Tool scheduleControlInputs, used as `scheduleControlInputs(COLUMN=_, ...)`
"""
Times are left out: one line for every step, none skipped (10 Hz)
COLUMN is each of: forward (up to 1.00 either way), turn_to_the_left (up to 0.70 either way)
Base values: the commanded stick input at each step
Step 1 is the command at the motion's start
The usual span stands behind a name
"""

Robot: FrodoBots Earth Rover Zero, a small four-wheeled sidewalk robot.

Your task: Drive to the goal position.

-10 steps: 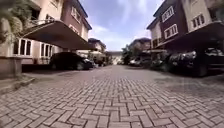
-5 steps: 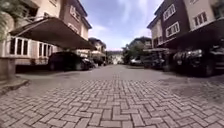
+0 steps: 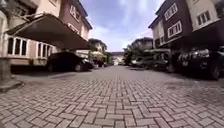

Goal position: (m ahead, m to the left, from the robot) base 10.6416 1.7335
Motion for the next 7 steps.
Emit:
scheduleControlInputs(forward=0.69, turn_to_the_left=-0.26)
scheduleControlInputs(forward=0.69, turn_to_the_left=0.03)
scheduleControlInputs(forward=0.69, turn_to_the_left=0.03)
scheduleControlInputs(forward=0.69, turn_to_the_left=0.03)
scheduleControlInputs(forward=0.69, turn_to_the_left=0.03)
scheduleControlInputs(forward=0.69, turn_to_the_left=0.03)
scheduleControlInputs(forward=0.69, turn_to_the_left=0.03)
